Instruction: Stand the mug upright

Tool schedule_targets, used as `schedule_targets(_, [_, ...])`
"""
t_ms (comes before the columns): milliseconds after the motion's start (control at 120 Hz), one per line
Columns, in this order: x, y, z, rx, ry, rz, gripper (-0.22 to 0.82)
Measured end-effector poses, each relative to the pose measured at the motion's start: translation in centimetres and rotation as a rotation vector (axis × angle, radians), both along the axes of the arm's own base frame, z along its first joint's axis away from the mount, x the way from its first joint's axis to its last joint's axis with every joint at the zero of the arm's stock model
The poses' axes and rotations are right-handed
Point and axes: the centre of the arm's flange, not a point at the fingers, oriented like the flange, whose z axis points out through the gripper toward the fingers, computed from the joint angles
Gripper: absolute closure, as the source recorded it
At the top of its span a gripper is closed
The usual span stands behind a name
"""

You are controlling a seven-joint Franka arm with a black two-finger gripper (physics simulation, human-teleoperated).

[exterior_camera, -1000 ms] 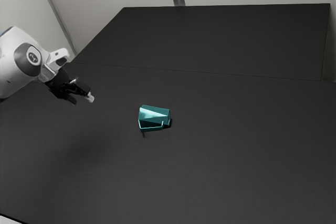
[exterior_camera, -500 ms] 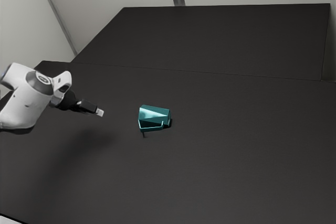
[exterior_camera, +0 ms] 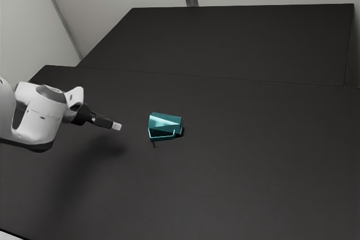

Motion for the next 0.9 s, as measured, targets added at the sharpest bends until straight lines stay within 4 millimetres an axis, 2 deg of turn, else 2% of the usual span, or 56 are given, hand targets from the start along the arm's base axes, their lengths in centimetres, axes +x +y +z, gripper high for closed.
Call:
schedule_targets(117, [-0.7,-0.4,-0.7,0.003,-0.015,-0.039,0.0])
schedule_targets(300, [-0.6,-0.9,-1.0,0.022,-0.048,-0.093,0.01])
schedule_targets(500, [1.4,-4.2,-1.3,0.034,-0.086,-0.166,0.01])
schedule_targets(692, [2.6,-8.2,-2.8,0.009,-0.097,-0.199,0.01])
schedule_targets(900, [2.8,-9.8,-2.9,-0.022,-0.127,-0.196,0.01])
